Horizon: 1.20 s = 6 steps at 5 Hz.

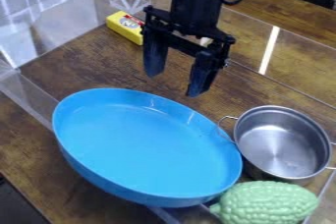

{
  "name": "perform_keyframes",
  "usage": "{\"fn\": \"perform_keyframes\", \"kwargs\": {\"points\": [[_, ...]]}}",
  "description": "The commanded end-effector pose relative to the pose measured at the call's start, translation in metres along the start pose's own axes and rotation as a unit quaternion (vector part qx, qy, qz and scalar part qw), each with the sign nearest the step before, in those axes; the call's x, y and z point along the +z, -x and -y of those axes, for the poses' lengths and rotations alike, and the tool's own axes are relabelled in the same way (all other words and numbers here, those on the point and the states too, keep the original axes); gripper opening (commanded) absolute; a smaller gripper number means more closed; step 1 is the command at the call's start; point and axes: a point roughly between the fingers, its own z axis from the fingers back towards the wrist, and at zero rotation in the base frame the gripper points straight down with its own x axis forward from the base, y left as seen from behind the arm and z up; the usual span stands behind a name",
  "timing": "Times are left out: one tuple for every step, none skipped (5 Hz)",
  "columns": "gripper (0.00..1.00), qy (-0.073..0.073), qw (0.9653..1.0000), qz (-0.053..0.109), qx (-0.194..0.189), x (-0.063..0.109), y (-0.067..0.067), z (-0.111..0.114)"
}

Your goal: Put the white object in the blue tray

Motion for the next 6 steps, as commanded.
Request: {"fn": "perform_keyframes", "kwargs": {"points": [[1.0,0.001,0.9998,0.015,-0.011,0.007,-0.003,0.009],[1.0,0.001,0.9999,0.011,-0.013,0.002,-0.005,0.01],[1.0,0.001,0.9999,0.006,-0.014,-0.003,-0.006,0.012],[1.0,0.002,0.9999,0.001,-0.015,-0.008,-0.007,0.014],[1.0,0.002,0.9999,-0.005,-0.016,-0.014,-0.008,0.016],[1.0,0.003,0.9998,-0.012,-0.016,-0.02,-0.008,0.018]]}}
